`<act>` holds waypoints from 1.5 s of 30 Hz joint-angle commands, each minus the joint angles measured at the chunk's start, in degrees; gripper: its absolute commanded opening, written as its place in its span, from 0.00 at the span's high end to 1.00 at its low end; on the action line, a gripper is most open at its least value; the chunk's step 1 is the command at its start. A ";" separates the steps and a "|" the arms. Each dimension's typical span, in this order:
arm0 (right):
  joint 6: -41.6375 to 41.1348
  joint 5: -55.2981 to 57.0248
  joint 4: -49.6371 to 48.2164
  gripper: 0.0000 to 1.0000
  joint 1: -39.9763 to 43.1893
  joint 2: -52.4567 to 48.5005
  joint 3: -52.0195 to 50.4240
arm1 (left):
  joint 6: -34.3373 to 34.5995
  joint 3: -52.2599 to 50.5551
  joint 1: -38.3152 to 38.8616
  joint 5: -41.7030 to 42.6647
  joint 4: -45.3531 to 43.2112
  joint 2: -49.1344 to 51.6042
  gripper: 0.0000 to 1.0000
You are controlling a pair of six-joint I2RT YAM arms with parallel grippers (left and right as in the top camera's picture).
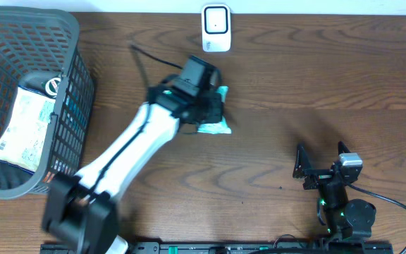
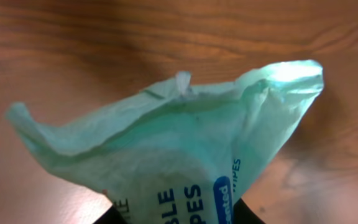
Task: Scan the item barcode
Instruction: 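Carry the wipes pack out and drop it on the table center, then reach the left gripper back into the basket and grasp orange packet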
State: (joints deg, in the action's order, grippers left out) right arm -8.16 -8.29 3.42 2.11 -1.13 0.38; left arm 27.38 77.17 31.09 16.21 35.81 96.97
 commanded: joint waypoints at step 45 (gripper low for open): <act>-0.57 0.02 0.22 0.01 -1.88 -0.02 -0.04 | 10.45 10.84 -63.95 -12.92 30.18 -11.52 0.02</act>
State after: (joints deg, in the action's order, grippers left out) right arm -8.16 -8.14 3.42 0.60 -1.13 0.38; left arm 34.81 89.21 -28.91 0.30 64.51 80.01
